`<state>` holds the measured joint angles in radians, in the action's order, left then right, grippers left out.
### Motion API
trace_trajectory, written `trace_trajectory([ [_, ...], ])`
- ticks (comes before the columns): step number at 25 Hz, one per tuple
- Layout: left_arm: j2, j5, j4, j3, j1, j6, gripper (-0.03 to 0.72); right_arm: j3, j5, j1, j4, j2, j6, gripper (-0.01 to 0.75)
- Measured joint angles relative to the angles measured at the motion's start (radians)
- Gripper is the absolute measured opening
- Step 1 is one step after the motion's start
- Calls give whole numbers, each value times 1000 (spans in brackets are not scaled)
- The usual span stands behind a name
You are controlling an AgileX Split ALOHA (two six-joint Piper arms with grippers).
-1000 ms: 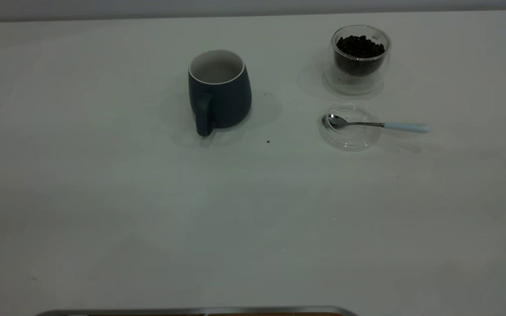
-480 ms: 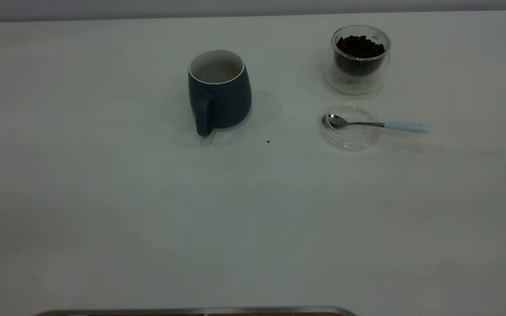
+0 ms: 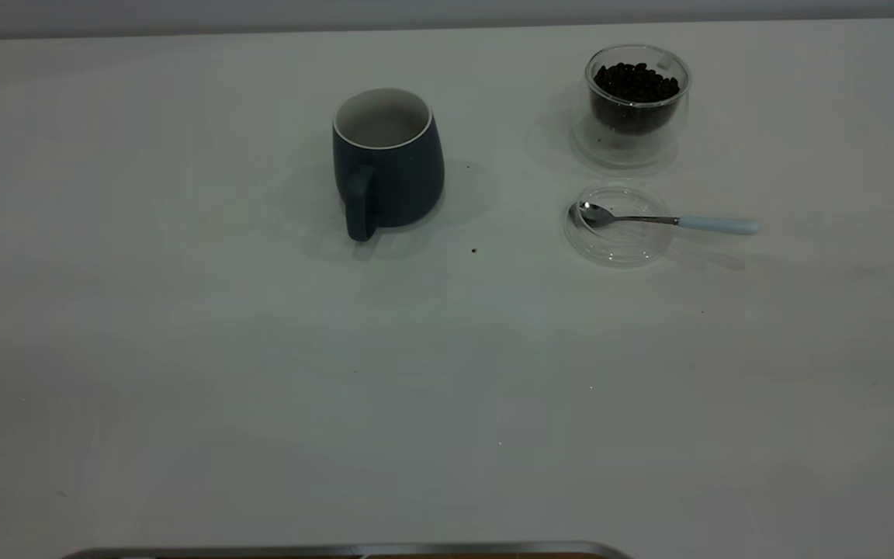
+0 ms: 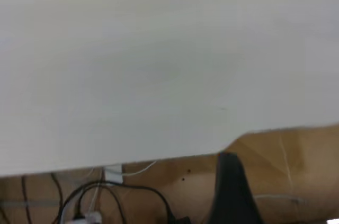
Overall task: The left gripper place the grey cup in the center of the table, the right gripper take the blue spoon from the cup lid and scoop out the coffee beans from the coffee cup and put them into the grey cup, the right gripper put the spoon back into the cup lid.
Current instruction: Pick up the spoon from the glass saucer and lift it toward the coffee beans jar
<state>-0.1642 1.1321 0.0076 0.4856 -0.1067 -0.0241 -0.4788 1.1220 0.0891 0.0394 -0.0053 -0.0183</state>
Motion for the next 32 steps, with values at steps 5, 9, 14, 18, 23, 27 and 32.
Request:
trace_trajectory([
  [5,76,-1,0,0,82,2,567,0,0,0,0,0,0,238],
  [9,152,0,0,0,91,4,567,0,0,0,0,0,0,238],
  [14,182,3,0,0,91,4,567,0,0,0,0,0,0,238],
  [18,182,3,0,0,91,4,567,0,0,0,0,0,0,238],
  [23,182,3,0,0,91,4,567,0,0,0,0,0,0,238],
  [27,182,3,0,0,91,4,567,0,0,0,0,0,0,238],
  [32,182,3,0,0,91,4,567,0,0,0,-2,0,0,238],
])
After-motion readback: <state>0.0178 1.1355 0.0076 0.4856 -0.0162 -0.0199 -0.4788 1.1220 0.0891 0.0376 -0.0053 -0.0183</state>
